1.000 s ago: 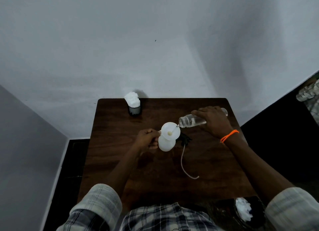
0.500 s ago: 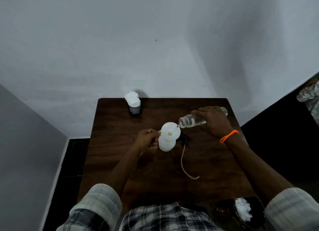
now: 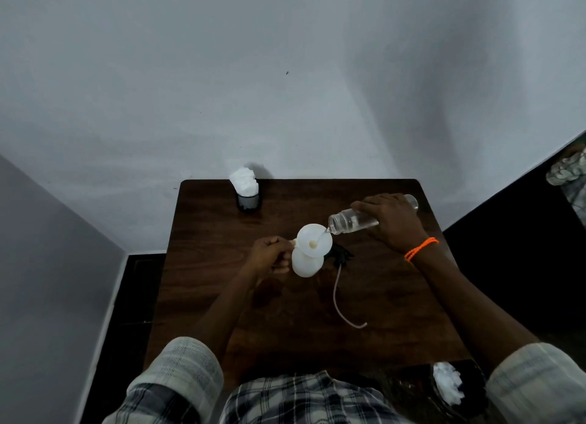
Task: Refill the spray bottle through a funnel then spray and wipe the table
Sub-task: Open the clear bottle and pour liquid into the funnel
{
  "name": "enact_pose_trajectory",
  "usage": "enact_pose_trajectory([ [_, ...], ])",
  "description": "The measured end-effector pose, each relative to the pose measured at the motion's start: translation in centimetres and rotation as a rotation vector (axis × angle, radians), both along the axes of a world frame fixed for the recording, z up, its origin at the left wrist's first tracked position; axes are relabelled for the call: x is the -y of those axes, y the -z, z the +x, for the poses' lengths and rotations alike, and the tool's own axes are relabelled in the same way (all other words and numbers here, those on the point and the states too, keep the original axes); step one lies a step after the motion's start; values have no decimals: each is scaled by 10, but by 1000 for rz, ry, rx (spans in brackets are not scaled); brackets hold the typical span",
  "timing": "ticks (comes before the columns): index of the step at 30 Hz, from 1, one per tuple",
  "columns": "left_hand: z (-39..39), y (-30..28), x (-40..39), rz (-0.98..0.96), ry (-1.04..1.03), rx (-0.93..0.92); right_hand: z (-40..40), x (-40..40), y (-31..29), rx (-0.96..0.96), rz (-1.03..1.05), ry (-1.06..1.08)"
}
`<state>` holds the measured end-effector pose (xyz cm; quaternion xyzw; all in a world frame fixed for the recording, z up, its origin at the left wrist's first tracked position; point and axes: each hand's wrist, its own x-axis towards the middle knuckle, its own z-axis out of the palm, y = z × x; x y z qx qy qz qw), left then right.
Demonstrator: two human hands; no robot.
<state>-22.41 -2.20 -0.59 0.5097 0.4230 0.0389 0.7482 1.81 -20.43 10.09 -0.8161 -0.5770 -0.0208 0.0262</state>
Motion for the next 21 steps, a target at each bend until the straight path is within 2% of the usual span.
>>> enact_pose_trajectory([
  [14,1,1,-3,9,-5,-14,4,0,3,4,5,-4],
  [21,-3,3,-7,-46,-85,-27,3,-2,1,9,27,-16],
])
